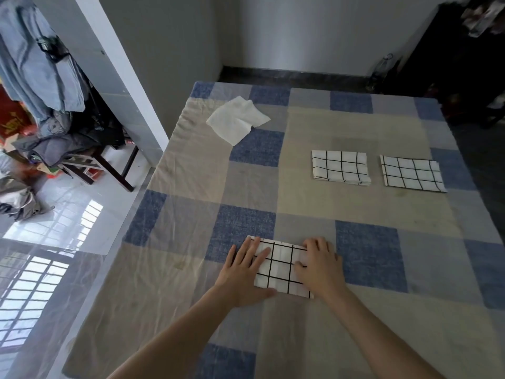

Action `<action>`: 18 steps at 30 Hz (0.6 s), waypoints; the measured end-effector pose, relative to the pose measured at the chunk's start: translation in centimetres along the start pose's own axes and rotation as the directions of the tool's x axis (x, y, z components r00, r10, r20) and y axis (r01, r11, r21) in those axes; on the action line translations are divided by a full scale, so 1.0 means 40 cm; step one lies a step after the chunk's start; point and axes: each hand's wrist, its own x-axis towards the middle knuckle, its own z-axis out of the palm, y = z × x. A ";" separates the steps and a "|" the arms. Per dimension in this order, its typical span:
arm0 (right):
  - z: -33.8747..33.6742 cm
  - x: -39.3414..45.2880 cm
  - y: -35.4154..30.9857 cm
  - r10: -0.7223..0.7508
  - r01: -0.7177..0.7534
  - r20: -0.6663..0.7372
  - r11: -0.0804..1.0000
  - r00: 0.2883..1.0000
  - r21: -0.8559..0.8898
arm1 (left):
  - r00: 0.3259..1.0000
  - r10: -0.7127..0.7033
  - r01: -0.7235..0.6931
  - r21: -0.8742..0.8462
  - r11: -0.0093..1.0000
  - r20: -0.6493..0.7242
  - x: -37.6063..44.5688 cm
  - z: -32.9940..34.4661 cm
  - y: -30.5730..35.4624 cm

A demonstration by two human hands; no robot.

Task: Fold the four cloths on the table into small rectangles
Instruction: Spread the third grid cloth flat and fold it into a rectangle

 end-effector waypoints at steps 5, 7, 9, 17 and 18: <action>-0.064 0.064 -0.018 0.029 -0.048 0.182 0.994 0.983 0.101 | 0.996 -0.015 0.012 0.035 0.999 0.088 0.002 -0.022 0.010; -0.073 0.079 -0.018 0.062 -0.129 0.242 0.954 0.968 0.270 | 0.995 -0.022 0.017 0.051 0.999 0.100 0.003 -0.026 0.013; -0.073 0.085 -0.014 0.122 -0.241 0.309 0.890 0.943 0.386 | 0.994 -0.025 0.019 0.056 0.998 0.106 0.004 -0.028 0.013; -0.032 0.012 0.020 0.150 -0.314 0.296 0.692 0.943 0.650 | 0.998 -0.028 0.017 -0.166 0.986 -0.061 -0.009 -0.038 0.012; -0.039 -0.001 0.014 0.127 -0.274 0.260 0.684 0.957 0.676 | 0.993 -0.063 0.035 -0.248 0.968 -0.104 -0.012 -0.039 0.014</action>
